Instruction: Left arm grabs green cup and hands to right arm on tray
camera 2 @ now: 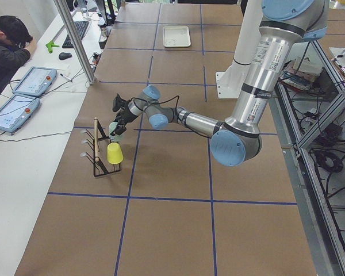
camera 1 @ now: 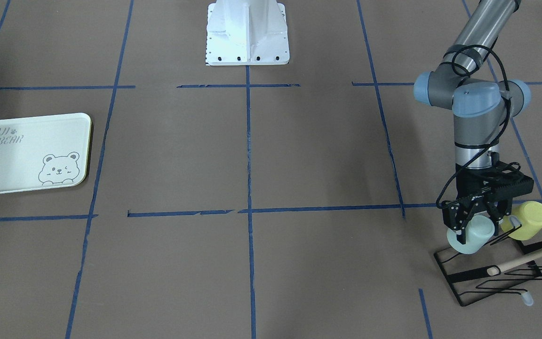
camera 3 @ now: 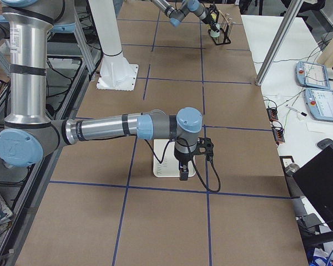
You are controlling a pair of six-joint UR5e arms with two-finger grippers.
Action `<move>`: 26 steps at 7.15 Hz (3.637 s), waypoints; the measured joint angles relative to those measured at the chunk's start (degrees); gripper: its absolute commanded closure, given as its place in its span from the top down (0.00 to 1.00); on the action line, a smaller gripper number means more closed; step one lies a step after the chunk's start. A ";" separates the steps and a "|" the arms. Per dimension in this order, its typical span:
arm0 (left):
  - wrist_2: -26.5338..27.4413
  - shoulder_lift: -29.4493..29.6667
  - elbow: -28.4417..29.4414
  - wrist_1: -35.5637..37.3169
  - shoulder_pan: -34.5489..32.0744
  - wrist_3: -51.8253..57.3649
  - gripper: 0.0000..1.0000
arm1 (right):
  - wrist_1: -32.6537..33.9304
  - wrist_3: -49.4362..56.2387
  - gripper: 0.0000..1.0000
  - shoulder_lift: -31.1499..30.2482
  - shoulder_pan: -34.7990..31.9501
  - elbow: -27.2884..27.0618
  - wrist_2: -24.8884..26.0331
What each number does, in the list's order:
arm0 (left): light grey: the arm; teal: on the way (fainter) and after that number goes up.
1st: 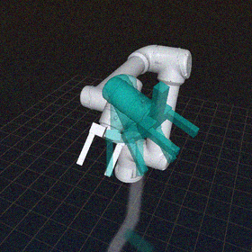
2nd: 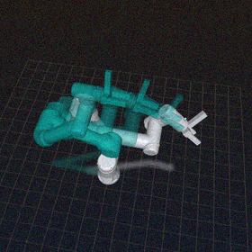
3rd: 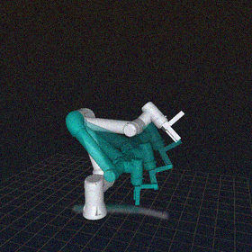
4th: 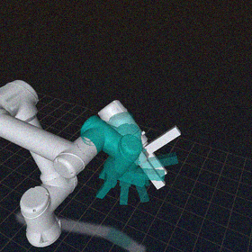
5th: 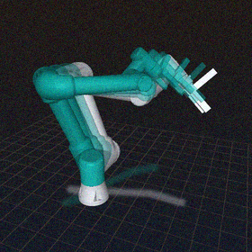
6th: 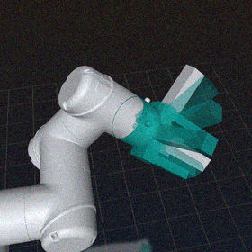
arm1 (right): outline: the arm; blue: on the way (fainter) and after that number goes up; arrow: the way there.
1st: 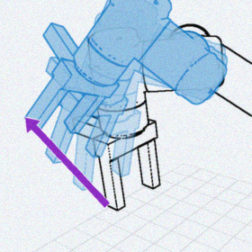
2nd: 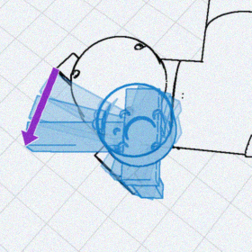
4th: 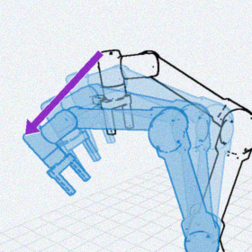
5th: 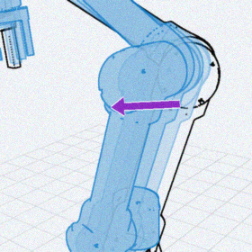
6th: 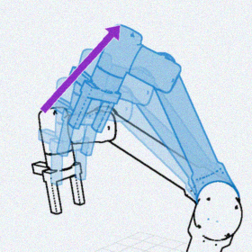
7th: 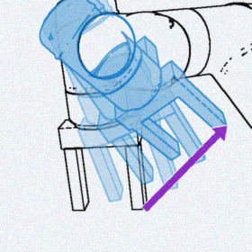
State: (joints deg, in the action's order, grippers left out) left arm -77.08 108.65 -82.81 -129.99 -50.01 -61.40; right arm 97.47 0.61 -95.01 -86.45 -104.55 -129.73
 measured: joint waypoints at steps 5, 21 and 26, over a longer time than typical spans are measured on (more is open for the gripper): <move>0.04 -0.23 -2.79 0.21 -2.61 1.94 0.54 | 0.00 0.02 1.00 0.00 0.01 -0.05 0.00; -13.14 2.62 -23.93 -3.32 6.20 -46.26 0.52 | -63.74 -70.62 1.00 10.93 21.49 0.22 -7.42; -12.94 3.36 -22.23 -30.30 17.62 -52.64 0.52 | -94.61 -97.48 1.00 16.70 39.94 1.68 8.82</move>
State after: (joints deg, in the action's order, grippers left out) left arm -90.02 112.01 -105.04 -160.29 -32.39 -114.03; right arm 2.86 -96.87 -78.31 -46.51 -102.86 -120.91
